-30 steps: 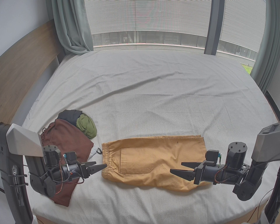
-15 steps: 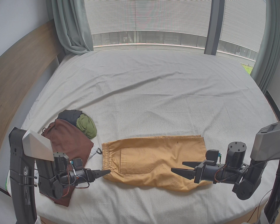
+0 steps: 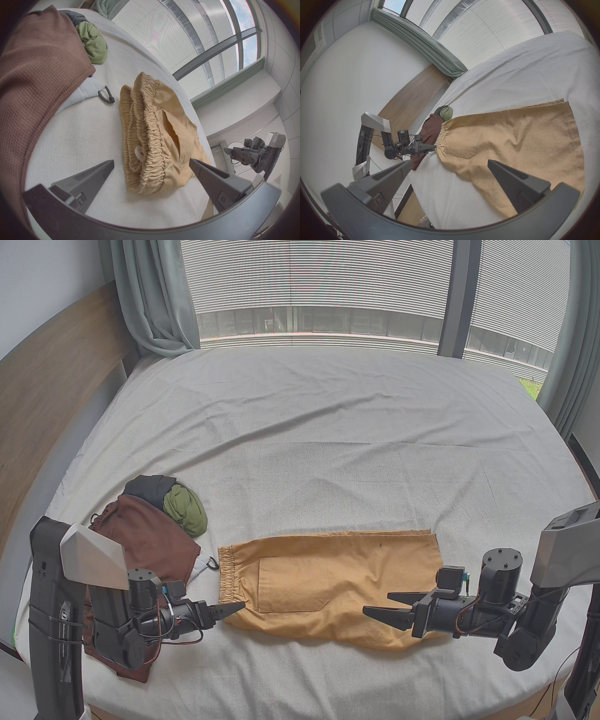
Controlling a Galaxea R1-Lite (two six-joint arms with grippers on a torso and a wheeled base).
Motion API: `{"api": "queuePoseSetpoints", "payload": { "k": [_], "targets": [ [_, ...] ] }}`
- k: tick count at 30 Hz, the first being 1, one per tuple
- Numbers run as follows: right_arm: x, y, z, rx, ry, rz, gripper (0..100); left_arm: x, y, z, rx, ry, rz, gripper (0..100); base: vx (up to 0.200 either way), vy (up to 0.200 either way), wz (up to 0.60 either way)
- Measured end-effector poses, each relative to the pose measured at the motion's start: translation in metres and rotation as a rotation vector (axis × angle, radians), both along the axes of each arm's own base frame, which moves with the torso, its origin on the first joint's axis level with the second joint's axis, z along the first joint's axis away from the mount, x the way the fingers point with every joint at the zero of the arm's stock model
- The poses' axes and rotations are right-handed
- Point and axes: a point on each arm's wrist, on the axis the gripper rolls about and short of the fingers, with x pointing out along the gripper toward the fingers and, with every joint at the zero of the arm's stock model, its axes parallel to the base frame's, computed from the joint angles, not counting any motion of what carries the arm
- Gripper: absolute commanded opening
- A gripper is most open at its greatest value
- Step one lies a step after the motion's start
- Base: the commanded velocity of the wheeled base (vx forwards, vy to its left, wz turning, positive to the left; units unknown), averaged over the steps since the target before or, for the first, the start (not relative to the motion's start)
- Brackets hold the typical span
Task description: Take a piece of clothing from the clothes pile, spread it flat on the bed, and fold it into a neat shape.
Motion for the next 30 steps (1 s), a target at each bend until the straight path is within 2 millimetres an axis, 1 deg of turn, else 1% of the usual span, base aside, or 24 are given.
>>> {"api": "queuePoseSetpoints", "payload": {
  "k": [5, 11, 22, 30],
  "targets": [
    [0.0, 0.001, 0.0, -0.001, 0.001, 0.002, 100, 0.001, -0.004, -0.004, -0.01, 0.017, -0.004, 100, 0.0, 0.0, 0.0],
    [0.0, 0.001, -0.001, -0.001, 0.002, 0.003, 100, 0.001, -0.011, -0.004, -0.063, 0.066, 0.008, 100, 0.0, 0.0, 0.0],
    [0.0, 0.001, -0.002, -0.002, 0.006, 0.004, 100, 0.006, -0.022, 0.007, -0.166, 0.13, 0.04, 100, 0.0, 0.0, 0.0],
    [-0.001, 0.003, -0.002, -0.003, 0.008, 0.011, 100, 0.015, -0.025, 0.012, -0.173, 0.094, 0.077, 100, 0.0, 0.0, 0.0]
  ]
}}
